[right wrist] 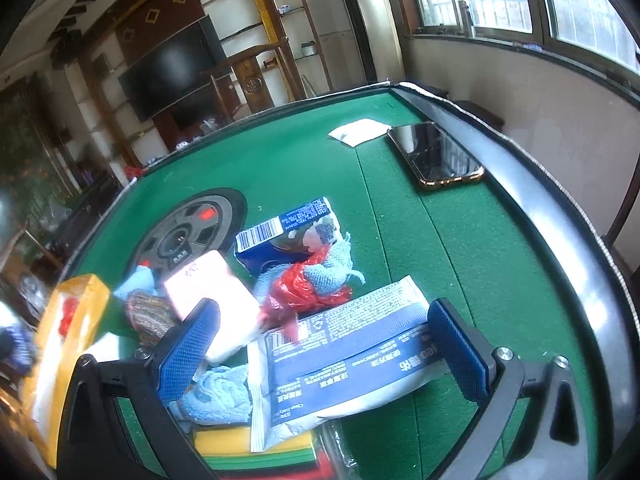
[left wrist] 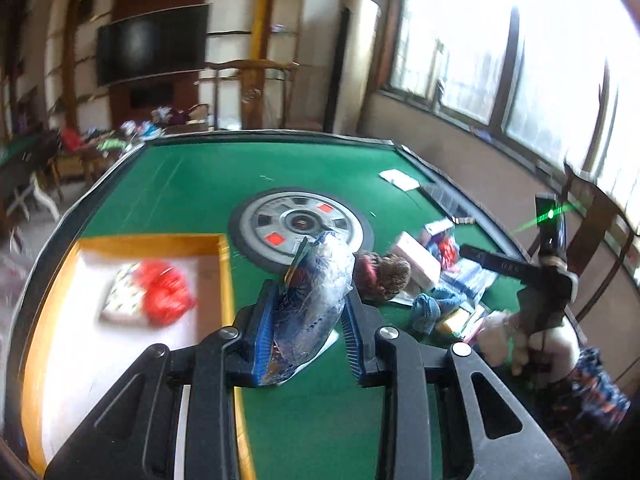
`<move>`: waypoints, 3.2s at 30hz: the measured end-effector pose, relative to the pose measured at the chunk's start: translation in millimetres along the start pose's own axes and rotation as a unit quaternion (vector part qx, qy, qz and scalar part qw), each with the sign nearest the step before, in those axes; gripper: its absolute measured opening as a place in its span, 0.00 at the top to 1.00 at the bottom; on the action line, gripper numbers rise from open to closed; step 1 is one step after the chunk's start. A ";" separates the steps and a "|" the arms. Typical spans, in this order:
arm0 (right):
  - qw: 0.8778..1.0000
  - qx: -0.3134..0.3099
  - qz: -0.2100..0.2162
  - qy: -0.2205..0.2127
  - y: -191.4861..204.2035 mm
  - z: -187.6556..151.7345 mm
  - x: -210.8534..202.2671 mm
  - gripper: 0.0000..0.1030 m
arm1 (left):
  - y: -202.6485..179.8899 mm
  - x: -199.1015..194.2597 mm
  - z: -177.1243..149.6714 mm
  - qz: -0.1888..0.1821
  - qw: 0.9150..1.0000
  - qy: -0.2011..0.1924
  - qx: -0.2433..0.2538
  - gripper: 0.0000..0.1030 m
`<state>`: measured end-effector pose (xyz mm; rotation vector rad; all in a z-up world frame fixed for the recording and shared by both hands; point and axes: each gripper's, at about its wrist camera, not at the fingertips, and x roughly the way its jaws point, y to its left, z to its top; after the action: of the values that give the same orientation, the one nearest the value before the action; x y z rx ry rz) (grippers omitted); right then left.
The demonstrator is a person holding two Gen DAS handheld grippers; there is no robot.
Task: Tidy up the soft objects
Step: 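Grasp the blue-wrapped packet from the pile with the left tool, then carry the blue packet toward the box with the left tool while the right tool grasps the white foam sheet, then lower the blue packet and foam sheet into the box and open both tools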
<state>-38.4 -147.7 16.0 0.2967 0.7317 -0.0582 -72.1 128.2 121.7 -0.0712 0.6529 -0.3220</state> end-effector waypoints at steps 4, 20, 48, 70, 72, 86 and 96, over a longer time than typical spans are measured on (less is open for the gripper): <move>0.999 -0.036 -0.014 -0.024 26.3 1.6 -25.5 0.01 | 39.5 -25.0 -14.8 0.008 0.999 -0.016 -0.044 0.73; 0.951 -0.241 0.111 0.157 217.4 -55.8 33.6 0.01 | 127.0 -42.9 -60.3 0.028 0.986 -0.017 -0.161 0.73; 0.939 -0.271 0.160 0.140 265.2 -43.4 -6.0 0.29 | 210.2 26.6 -35.2 0.037 0.951 0.072 -0.299 0.37; 0.870 -0.411 0.156 0.224 393.9 -127.4 45.4 0.27 | 187.7 -58.1 -51.8 0.117 0.962 -0.012 -0.247 0.29; 0.870 -0.406 0.168 0.221 390.2 -125.5 39.9 0.27 | 188.8 -60.0 -52.7 0.116 0.961 -0.016 -0.252 0.29; 0.891 -0.357 0.224 0.166 357.5 -102.3 -4.2 0.18 | 158.8 -65.2 -49.1 0.117 0.961 -0.039 -0.247 0.29; 0.917 -0.249 0.282 0.133 296.7 -58.8 -18.8 0.18 | 133.9 -63.4 -42.9 0.110 0.969 -0.030 -0.221 0.28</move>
<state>-44.6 152.0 60.2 0.0150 0.8778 0.7221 -109.1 276.7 102.6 -0.4299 0.6567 0.0438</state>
